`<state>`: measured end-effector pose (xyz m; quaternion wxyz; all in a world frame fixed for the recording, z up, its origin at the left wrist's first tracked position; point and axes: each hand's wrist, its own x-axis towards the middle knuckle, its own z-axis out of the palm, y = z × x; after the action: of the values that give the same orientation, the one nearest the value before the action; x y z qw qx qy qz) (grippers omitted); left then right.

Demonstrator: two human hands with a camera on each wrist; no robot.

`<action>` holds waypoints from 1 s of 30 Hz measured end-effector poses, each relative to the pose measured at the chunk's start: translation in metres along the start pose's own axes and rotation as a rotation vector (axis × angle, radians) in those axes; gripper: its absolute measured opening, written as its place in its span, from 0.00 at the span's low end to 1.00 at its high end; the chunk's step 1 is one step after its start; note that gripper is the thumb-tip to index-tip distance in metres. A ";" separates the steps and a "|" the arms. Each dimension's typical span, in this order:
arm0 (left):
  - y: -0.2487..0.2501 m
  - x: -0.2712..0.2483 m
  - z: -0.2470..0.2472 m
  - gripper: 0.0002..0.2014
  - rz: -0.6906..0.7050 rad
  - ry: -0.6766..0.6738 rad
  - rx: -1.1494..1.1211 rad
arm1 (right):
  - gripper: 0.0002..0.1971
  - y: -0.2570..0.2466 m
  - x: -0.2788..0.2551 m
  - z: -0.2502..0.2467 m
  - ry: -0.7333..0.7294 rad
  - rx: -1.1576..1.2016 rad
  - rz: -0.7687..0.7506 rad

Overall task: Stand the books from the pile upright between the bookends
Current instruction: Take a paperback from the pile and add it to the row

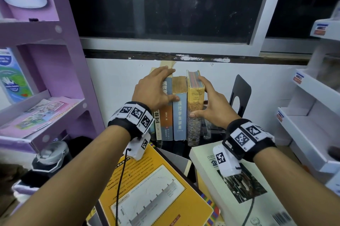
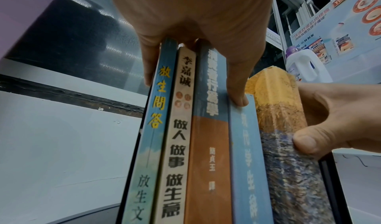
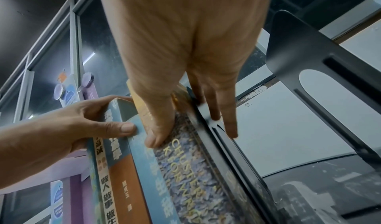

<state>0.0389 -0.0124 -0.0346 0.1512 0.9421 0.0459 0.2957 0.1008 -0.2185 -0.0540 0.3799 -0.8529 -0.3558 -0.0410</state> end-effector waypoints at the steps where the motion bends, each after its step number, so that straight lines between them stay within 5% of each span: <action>1: 0.000 0.000 0.000 0.44 0.001 0.000 -0.001 | 0.57 0.002 0.001 0.000 0.003 -0.004 -0.007; 30: 0.001 -0.002 0.001 0.42 0.025 0.040 -0.010 | 0.53 0.013 0.024 0.003 0.117 -0.136 -0.082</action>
<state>0.0377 -0.0136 -0.0359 0.1511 0.9357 0.0356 0.3168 0.1264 -0.2082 -0.0561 0.3393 -0.8575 -0.3641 -0.1302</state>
